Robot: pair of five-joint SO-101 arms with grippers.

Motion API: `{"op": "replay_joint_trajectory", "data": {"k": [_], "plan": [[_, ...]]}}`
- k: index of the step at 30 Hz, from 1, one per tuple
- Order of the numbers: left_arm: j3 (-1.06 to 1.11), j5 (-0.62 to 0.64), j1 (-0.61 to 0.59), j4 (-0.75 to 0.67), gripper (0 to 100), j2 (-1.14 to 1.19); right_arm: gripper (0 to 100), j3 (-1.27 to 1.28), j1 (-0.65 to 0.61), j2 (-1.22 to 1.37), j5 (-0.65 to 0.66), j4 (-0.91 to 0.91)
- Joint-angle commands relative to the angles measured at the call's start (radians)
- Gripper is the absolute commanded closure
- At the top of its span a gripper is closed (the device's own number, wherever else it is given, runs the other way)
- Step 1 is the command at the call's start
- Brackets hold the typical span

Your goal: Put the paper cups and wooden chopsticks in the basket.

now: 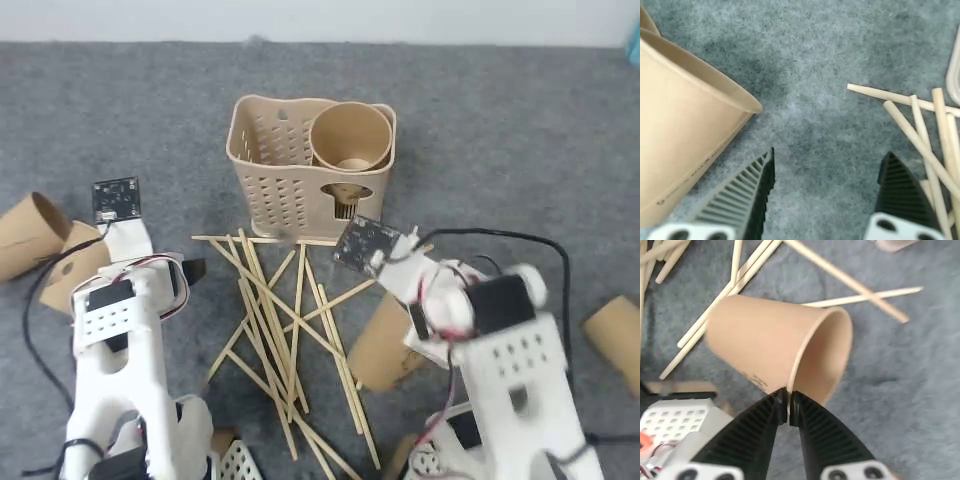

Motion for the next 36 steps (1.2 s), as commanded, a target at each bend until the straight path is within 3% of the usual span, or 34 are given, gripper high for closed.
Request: {"op": "replay_joint_trajectory", "data": {"k": [1, 8, 15, 19, 23, 30, 36], "plan": [[-0.005, -0.011, 0.006, -0.025, 68, -0.026, 99.0, -0.005, 0.018, -0.099, 0.055, 0.038], [-0.005, -0.011, 0.006, -0.025, 68, -0.026, 99.0, -0.061, 0.328, -0.12, 0.336, 0.015], [-0.005, -0.011, 0.006, -0.025, 68, -0.026, 99.0, -0.086, 0.631, -0.124, 0.535, -0.147], [-0.005, -0.011, 0.006, -0.025, 68, -0.026, 99.0, -0.083, 0.731, -0.122, 0.554, -0.268], [-0.005, -0.011, 0.006, -0.025, 68, -0.026, 99.0, -0.017, 0.746, -0.131, 0.583, -0.3], [-0.005, -0.011, 0.006, -0.025, 68, -0.026, 98.6, 0.044, 0.754, -0.131, 0.552, -0.311], [-0.005, -0.011, 0.006, -0.025, 68, -0.026, 98.3, 0.008, 0.863, -0.108, 0.215, -0.469]]}}
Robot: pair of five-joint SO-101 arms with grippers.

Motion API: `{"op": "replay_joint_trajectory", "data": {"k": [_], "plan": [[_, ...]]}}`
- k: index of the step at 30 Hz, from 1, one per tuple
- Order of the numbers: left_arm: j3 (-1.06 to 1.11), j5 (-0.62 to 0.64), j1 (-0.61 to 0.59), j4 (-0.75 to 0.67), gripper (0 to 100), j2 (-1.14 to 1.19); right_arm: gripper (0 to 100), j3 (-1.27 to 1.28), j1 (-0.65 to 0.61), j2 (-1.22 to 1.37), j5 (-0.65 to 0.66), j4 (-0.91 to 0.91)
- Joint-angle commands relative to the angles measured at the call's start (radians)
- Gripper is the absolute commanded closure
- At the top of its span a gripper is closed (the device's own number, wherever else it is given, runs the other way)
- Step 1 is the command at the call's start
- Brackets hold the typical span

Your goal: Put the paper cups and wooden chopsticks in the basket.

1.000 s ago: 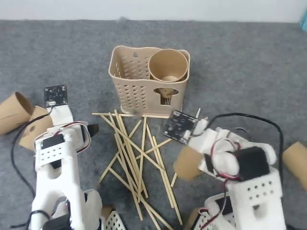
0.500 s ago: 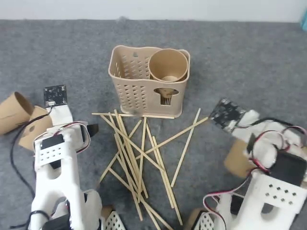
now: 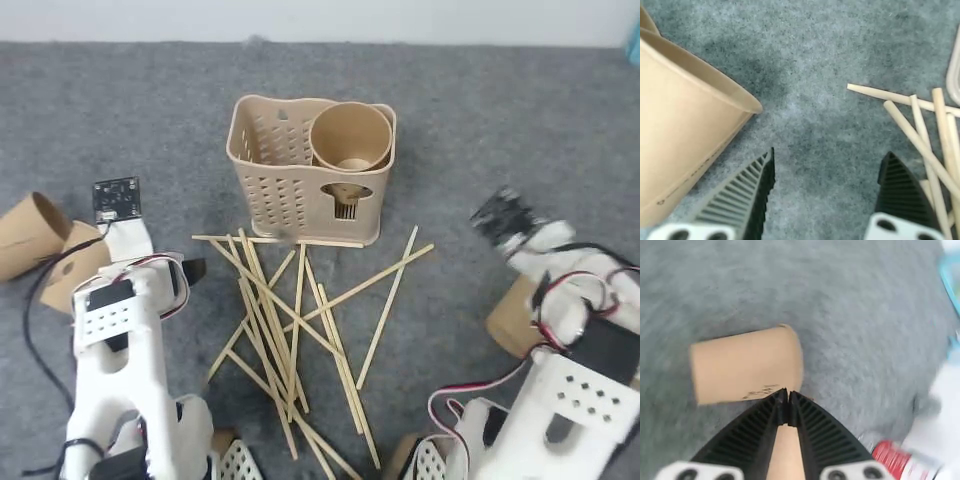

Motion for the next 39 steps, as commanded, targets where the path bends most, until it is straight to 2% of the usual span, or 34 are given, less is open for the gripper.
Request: {"op": "replay_joint_trajectory", "data": {"k": [1, 6, 12, 15, 23, 30, 39], "plan": [[-0.005, -0.011, 0.006, -0.025, 68, -0.026, 97.0, -0.044, 0.071, 0.018, -0.173, -0.084], [-0.005, -0.011, 0.006, -0.025, 68, -0.026, 85.3, -0.072, 0.104, 0.262, -0.21, -0.127], [-0.004, -0.011, 0.006, -0.025, 68, -0.026, 99.7, -0.331, 0.147, 0.659, -0.394, -0.194], [-0.004, -0.011, 0.006, -0.025, 68, -0.026, 98.7, -0.474, 0.147, 0.858, -0.445, -0.108], [-0.005, -0.011, 0.008, -0.025, 68, -0.026, 99.0, -0.726, 0.14, 1.23, -0.445, 0.159], [-0.008, -0.011, 0.008, -0.025, 68, -0.023, 99.0, -0.773, 0.07, 1.237, -0.446, 0.423], [-0.007, -0.011, 0.008, -0.025, 68, -0.025, 99.0, -0.45, -0.085, 0.892, -0.491, 0.427]]}}
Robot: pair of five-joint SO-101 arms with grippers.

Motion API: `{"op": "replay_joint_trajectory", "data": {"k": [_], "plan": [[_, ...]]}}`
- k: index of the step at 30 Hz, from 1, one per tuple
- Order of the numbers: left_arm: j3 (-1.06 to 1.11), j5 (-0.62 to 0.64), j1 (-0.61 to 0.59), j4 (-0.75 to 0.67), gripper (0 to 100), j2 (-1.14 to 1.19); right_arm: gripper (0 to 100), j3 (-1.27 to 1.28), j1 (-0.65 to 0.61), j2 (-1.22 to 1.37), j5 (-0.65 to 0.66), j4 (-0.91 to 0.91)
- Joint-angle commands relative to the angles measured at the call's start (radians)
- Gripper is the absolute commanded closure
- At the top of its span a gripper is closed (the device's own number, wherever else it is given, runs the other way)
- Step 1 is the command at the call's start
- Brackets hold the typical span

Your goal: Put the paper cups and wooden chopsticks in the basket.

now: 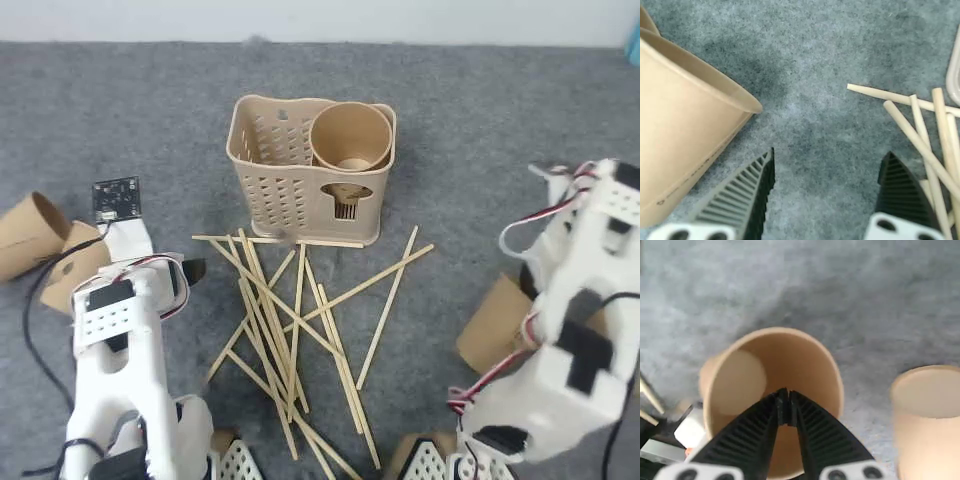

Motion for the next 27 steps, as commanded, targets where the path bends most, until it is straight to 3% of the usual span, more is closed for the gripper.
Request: {"op": "replay_joint_trajectory", "data": {"k": [1, 10, 16, 23, 27], "plan": [[-0.007, -0.011, 0.008, -0.025, 68, -0.025, 99.0, 0.123, -0.071, -0.254, -0.02, 0.038], [-0.005, -0.011, 0.006, -0.025, 68, -0.028, 99.0, 0.371, -0.248, -0.694, -0.114, 0.021], [-0.005, -0.011, 0.003, -0.023, 68, -0.028, 97.6, 0.33, -0.251, -0.713, -0.161, 0.019], [-0.005, -0.011, 0.003, -0.023, 68, -0.028, 84.2, 0.298, -0.249, -0.716, -0.166, 0.041], [-0.005, -0.011, 0.003, -0.023, 68, -0.028, 82.9, 0.307, -0.248, -0.716, -0.163, 0.039]]}}
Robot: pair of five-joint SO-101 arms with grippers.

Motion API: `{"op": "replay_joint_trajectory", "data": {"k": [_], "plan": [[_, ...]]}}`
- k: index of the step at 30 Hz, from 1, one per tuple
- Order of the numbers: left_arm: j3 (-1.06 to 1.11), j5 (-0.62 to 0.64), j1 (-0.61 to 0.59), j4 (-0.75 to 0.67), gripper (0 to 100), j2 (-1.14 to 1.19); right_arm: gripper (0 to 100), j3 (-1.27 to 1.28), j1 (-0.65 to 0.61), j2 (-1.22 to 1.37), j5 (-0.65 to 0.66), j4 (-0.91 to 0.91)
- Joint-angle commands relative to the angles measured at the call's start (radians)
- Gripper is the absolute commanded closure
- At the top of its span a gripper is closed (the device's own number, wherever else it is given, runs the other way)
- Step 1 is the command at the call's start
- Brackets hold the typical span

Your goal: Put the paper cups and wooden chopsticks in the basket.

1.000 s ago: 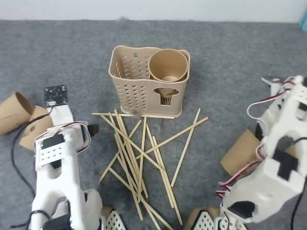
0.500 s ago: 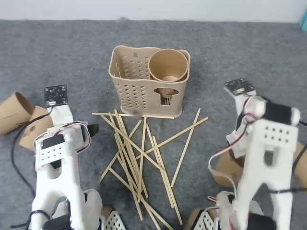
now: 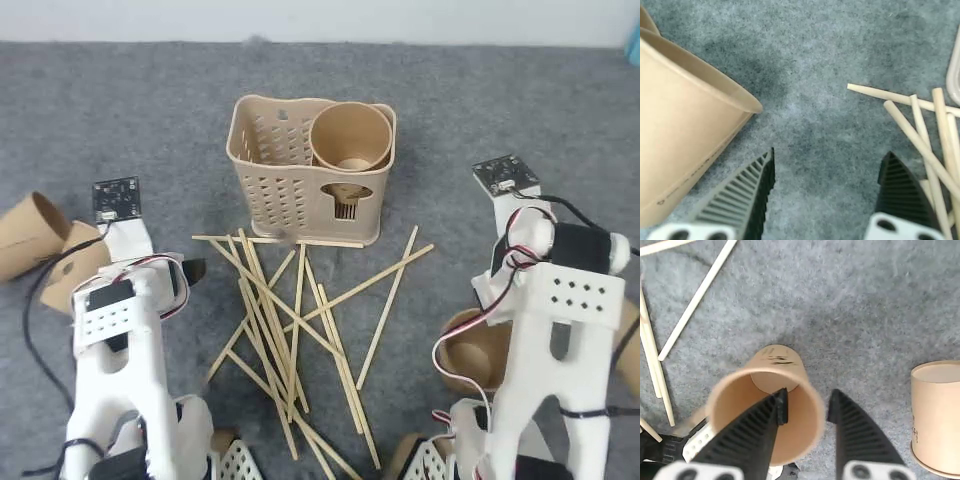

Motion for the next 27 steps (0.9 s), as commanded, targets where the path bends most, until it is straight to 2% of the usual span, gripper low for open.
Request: {"op": "replay_joint_trajectory", "data": {"k": [1, 8, 12, 19, 25, 27], "plan": [[-0.005, -0.011, 0.005, -0.023, 68, -0.028, 82.9, -0.04, 0.005, -0.038, 0.002, 0.038], [-0.005, -0.011, 0.006, -0.023, 68, -0.028, 82.9, 0.0, 0.148, -0.027, 0.126, -0.002], [-0.005, -0.011, 0.006, -0.023, 68, -0.028, 83.1, 0.138, 0.15, -0.038, 0.178, -0.031], [-0.005, -0.011, 0.006, -0.023, 68, -0.028, 83.2, 0.276, 0.15, -0.039, 0.184, -0.11], [-0.005, -0.011, 0.005, -0.021, 68, -0.028, 83.5, 0.414, 0.15, -0.028, 0.186, -0.265], [-0.005, -0.011, 0.005, -0.021, 68, -0.028, 87.3, 0.442, 0.15, -0.028, 0.186, -0.3]]}}
